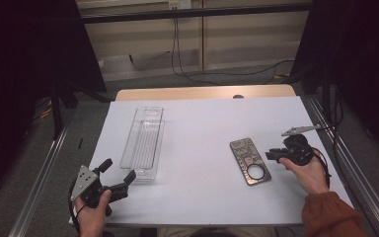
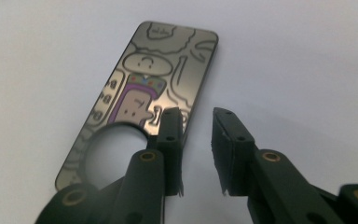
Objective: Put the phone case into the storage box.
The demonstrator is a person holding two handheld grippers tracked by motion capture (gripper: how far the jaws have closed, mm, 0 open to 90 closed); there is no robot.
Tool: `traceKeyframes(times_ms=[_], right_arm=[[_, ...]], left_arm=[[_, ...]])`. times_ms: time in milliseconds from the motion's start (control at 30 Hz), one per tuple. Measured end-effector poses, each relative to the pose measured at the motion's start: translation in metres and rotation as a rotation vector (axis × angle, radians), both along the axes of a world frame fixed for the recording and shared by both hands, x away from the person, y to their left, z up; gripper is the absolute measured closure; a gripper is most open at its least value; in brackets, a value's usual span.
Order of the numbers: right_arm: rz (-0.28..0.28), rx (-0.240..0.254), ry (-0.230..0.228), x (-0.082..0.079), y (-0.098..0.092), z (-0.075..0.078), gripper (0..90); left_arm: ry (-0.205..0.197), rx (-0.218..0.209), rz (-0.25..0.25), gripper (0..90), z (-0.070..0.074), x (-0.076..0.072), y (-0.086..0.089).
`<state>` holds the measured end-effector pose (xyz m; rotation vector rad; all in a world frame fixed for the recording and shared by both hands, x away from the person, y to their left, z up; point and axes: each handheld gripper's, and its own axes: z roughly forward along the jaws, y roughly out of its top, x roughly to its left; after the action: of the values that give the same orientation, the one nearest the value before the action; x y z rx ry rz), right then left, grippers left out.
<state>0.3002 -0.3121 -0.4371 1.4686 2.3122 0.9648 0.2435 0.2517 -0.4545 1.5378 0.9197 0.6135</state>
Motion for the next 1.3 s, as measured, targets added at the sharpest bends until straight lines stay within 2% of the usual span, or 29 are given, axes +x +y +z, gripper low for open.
traceKeyframes(times_ms=[33,100,133,167,233,333,500,533,567,633,700,767,900,1000,1100,1167,1267,1300], right_arm=[[0.000,0.000,0.000,0.000,0.000,0.000,77.5],[-0.009,-0.003,0.000,0.008,0.002,0.000,80.9],[-0.008,-0.018,0.004,0.017,0.004,0.001,85.7],[-0.008,-0.018,0.004,0.017,0.004,0.001,85.7],[-0.006,-0.030,0.017,0.027,0.005,0.002,90.0],[-0.004,-0.043,0.008,0.035,0.007,0.003,90.0],[0.001,-0.057,0.017,0.047,0.012,0.003,90.0],[0.002,-0.058,0.020,0.054,0.014,0.002,90.0],[0.002,-0.058,0.020,0.054,0.014,0.002,90.0],[0.004,-0.087,0.017,0.068,0.017,-0.005,90.0],[0.001,-0.086,0.021,0.072,0.019,-0.007,90.0],[-0.012,-0.124,0.055,0.080,0.023,-0.015,90.0],[-0.003,-0.149,0.076,0.084,0.029,-0.021,90.0],[0.000,-0.152,0.076,0.086,0.031,-0.022,90.0],[0.015,-0.183,0.075,0.090,0.034,-0.023,90.0],[0.003,-0.180,0.085,0.089,0.037,-0.026,90.0],[0.022,-0.196,0.090,0.089,0.039,-0.028,90.0],[0.009,-0.200,0.093,0.088,0.041,-0.028,90.0]], left_arm=[[0.000,0.000,0.000,3.6,0.000,0.000,0.000],[0.000,-0.009,-0.002,3.6,0.000,0.000,-0.001],[0.000,-0.010,-0.006,3.6,0.000,0.000,-0.001],[0.001,-0.008,-0.007,3.6,0.000,0.000,-0.001],[0.000,-0.001,-0.005,3.6,0.000,0.000,0.001],[-0.002,0.000,-0.002,3.6,0.000,0.000,0.001],[-0.002,-0.002,-0.008,3.6,0.000,0.000,-0.001],[-0.002,0.009,-0.010,3.6,0.000,0.000,-0.001],[-0.001,0.010,-0.011,3.6,0.000,0.000,-0.001],[0.001,0.007,-0.011,3.6,0.000,0.001,-0.002],[0.005,0.005,-0.005,3.6,-0.001,0.001,-0.002],[0.002,0.004,-0.004,3.6,0.000,0.000,0.000],[0.005,0.002,-0.002,3.6,-0.001,0.001,0.000],[0.003,0.007,-0.012,3.6,0.000,0.000,-0.001],[0.006,0.014,-0.011,3.6,-0.001,0.001,-0.001],[0.009,0.012,-0.014,3.6,-0.001,0.001,-0.001],[0.003,0.012,-0.019,3.6,0.000,0.000,0.000],[0.001,0.009,-0.013,3.6,0.000,0.000,-0.001]])
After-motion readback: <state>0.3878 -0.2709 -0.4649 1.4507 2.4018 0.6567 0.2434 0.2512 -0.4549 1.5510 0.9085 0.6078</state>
